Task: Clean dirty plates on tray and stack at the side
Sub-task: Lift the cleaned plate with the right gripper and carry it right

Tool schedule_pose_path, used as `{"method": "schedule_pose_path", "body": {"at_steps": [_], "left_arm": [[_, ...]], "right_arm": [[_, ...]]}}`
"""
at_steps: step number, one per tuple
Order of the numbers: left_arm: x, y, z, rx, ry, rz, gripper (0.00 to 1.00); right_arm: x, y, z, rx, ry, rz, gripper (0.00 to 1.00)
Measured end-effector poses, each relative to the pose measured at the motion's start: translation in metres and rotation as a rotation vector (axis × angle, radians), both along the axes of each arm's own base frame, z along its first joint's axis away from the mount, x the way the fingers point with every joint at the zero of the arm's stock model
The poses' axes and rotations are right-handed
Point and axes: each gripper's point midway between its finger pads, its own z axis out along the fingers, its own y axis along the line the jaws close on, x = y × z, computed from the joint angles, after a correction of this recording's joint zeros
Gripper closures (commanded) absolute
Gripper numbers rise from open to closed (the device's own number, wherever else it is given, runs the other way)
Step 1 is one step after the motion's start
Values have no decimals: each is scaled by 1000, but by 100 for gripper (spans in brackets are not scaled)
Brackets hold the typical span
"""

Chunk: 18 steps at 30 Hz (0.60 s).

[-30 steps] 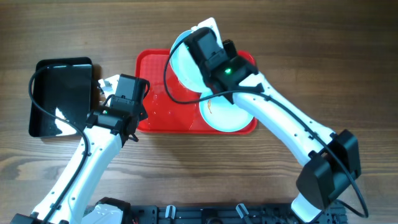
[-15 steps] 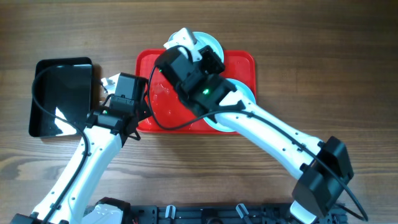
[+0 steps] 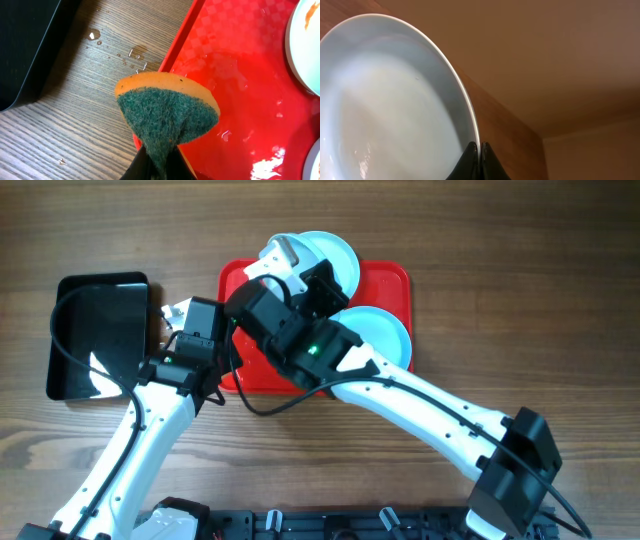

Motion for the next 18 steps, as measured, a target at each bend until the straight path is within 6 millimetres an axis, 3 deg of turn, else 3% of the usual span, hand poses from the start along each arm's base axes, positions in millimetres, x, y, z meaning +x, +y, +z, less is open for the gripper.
{"method": "schedule_pose_path", "body": {"at_steps": [5, 9, 14, 18], "left_arm": [[0, 0, 0, 0, -1, 0, 96], [0, 0, 0, 0, -1, 0, 96], [0, 0, 0, -1, -1, 0, 96], [0, 0, 0, -1, -2, 0, 96]], "right_arm": [[-4, -1, 5, 1, -31, -24, 96], [-8, -5, -4, 33, -3, -39, 96], [-11, -6, -38, 206, 139, -45, 96], [7, -32, -68, 445, 278, -149, 96]]}}
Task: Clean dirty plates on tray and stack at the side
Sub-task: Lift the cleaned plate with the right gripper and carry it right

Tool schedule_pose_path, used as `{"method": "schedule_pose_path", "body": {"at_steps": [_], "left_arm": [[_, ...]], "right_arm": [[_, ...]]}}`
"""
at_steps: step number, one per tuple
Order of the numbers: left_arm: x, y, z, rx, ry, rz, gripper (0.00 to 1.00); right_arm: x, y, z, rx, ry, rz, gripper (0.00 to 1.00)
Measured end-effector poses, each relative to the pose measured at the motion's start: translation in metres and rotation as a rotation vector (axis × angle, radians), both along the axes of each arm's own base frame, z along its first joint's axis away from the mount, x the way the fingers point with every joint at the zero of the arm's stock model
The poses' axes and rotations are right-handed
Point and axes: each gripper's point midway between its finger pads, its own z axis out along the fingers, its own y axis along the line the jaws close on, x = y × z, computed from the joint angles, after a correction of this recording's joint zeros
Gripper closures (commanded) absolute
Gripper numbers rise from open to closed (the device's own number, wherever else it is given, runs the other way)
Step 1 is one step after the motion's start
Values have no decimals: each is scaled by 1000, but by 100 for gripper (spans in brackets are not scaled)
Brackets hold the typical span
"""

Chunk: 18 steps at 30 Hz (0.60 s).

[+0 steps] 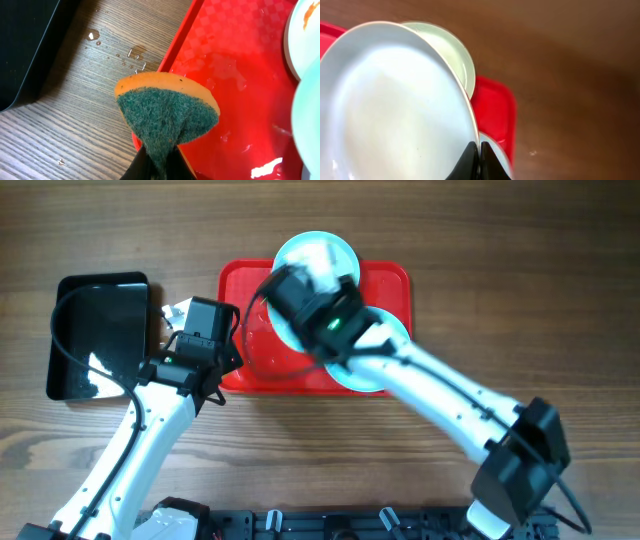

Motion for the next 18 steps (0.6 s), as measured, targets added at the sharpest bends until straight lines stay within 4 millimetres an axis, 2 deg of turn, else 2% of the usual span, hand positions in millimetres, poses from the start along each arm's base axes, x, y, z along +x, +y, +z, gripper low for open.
{"method": "schedule_pose_path", "body": {"at_steps": [3, 5, 7, 9, 15, 18], "left_arm": [[0, 0, 0, 0, 0, 0, 96], [0, 0, 0, 0, 0, 0, 96], [0, -1, 0, -3, 1, -2, 96], [1, -3, 0, -13, -4, -6, 96], [7, -8, 3, -38, -28, -15, 96], [9, -10, 3, -52, -37, -20, 96]], "right_arm": [[17, -30, -16, 150, 94, -97, 96], [29, -62, -27, 261, 168, -188, 96], [40, -102, -35, 362, 225, -301, 96], [48, -159, -42, 462, 260, -455, 96], [50, -263, -50, 577, 239, -700, 96], [41, -297, -67, 600, 228, -789, 96]]}}
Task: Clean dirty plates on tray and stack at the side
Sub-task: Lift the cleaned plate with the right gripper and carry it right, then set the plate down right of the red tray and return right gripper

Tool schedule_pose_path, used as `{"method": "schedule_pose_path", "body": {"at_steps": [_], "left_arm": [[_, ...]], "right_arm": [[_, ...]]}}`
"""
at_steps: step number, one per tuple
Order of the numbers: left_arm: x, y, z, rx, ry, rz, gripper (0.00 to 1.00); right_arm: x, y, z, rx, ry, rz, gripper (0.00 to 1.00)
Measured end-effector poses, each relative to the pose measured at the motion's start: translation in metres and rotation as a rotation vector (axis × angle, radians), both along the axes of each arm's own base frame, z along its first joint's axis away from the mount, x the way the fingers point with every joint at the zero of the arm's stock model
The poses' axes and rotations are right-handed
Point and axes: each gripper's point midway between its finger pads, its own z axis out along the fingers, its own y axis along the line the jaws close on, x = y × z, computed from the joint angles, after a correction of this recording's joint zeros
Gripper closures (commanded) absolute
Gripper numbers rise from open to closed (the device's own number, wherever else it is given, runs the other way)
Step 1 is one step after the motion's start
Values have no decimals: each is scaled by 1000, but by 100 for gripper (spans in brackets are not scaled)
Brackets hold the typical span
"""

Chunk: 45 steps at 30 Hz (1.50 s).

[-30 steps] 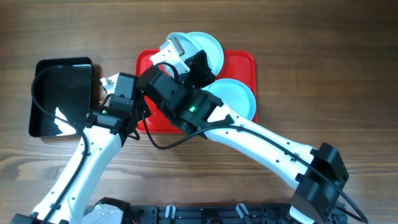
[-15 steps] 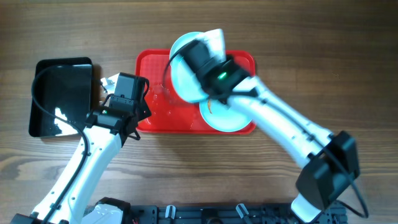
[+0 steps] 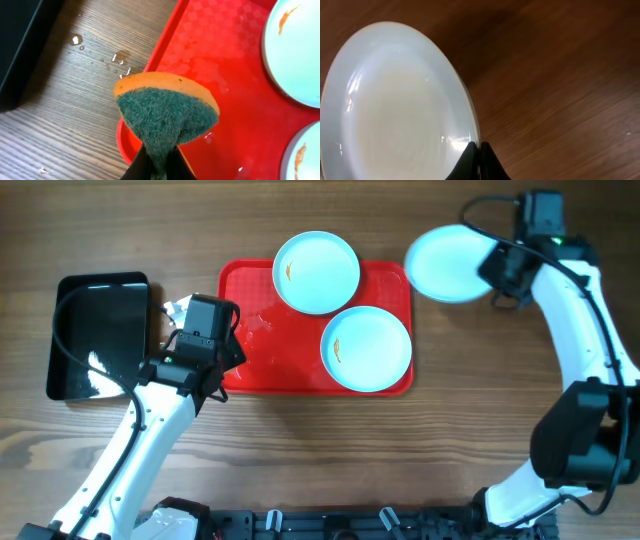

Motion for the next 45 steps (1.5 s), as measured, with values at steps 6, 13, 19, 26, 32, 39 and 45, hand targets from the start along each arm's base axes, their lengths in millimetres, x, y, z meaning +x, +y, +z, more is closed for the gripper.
{"method": "schedule_pose_path", "body": {"at_steps": [6, 13, 19, 26, 32, 39, 45], "left_arm": [[4, -4, -8, -14, 16, -10, 96], [9, -7, -24, -11, 52, -12, 96], [26, 12, -17, -32, -12, 56, 96], [45, 117, 0, -36, -147, 354, 96], [33, 195, -7, -19, -165, 567, 96], [34, 232, -70, 21, -48, 586, 96], [19, 262, -95, 26, -2, 658, 96]], "right_arm": [[-24, -23, -49, 22, 51, -81, 92], [-25, -16, -58, 65, 42, -76, 2], [-2, 43, -46, 312, -60, 171, 2], [1, 140, -37, 343, -94, 483, 0], [1, 204, -34, 212, -134, 631, 1], [-10, 252, -31, 129, -163, 741, 1], [-18, 271, -31, 96, -170, 787, 1]]}}
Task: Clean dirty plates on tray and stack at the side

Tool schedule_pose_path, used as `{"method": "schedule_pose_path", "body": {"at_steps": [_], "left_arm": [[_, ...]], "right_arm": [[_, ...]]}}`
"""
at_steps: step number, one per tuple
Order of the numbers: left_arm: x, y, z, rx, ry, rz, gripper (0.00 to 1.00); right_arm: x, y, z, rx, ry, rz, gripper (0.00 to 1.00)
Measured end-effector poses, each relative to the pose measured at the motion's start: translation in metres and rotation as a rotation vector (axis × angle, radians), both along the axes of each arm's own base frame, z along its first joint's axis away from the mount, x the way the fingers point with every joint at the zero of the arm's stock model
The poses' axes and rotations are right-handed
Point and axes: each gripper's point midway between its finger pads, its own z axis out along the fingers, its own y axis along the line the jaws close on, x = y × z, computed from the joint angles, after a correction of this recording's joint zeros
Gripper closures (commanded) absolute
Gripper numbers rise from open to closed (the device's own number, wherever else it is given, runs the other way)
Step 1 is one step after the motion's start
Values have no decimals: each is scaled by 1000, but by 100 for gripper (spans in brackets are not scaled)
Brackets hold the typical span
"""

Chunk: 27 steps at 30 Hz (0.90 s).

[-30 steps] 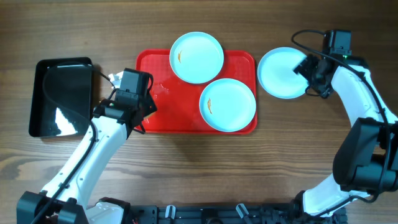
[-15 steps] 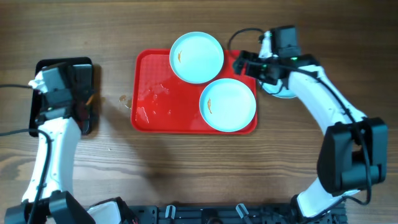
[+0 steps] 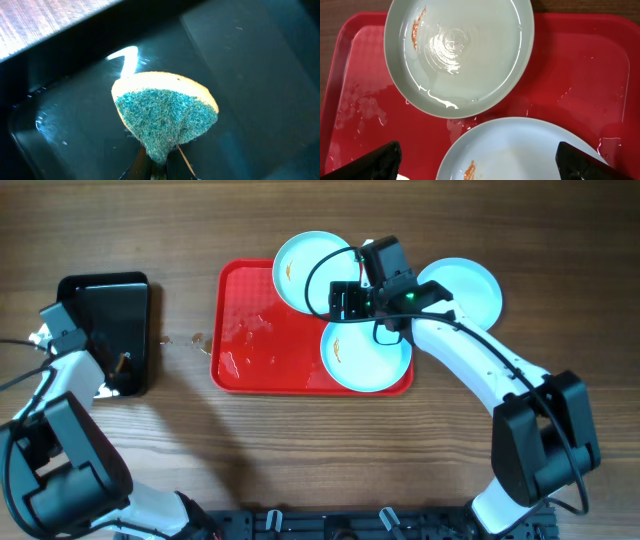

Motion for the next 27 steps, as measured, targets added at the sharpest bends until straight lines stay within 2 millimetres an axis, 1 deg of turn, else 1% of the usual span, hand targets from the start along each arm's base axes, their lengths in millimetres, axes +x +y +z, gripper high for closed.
{"method": "schedule_pose_path", "body": {"at_steps": [3, 7, 10, 12, 14, 17, 18, 19, 20, 23, 24, 25, 27], "left_arm": [[-5, 8, -8, -8, 10, 24, 96], [-1, 8, -19, -44, -5, 12, 96], [0, 7, -19, -54, -14, 7, 96], [0, 6, -19, -60, -16, 5, 96], [0, 4, -20, -73, -15, 0, 96], [2, 0, -16, -92, -24, -13, 96], [4, -4, -12, -107, -40, -25, 96], [7, -7, -4, -115, -69, -40, 96], [11, -10, 9, -116, -108, -55, 96], [26, -13, 78, -55, -291, -105, 96], [27, -14, 106, -24, -355, -119, 96], [27, -17, 127, -1, -402, -131, 96], [22, -21, 151, 19, -447, -138, 96]], "right_arm": [[2, -1, 1, -5, -11, -6, 1], [8, 1, 5, -24, -54, 36, 1], [9, 3, 1, -39, -62, 57, 1], [6, 7, -6, -51, -49, 73, 1], [1, 16, -11, -60, -42, 100, 1], [-4, 28, -11, -69, -55, 134, 1], [-6, 32, -11, -73, -58, 143, 1], [-6, 33, -10, -75, -60, 144, 1], [-6, 34, -9, -75, -64, 145, 0], [0, 36, 0, -65, -86, 142, 1], [3, 38, 3, -58, -98, 142, 0], [4, 40, 6, -50, -106, 143, 1], [6, 42, 8, -40, -117, 145, 1]]}}
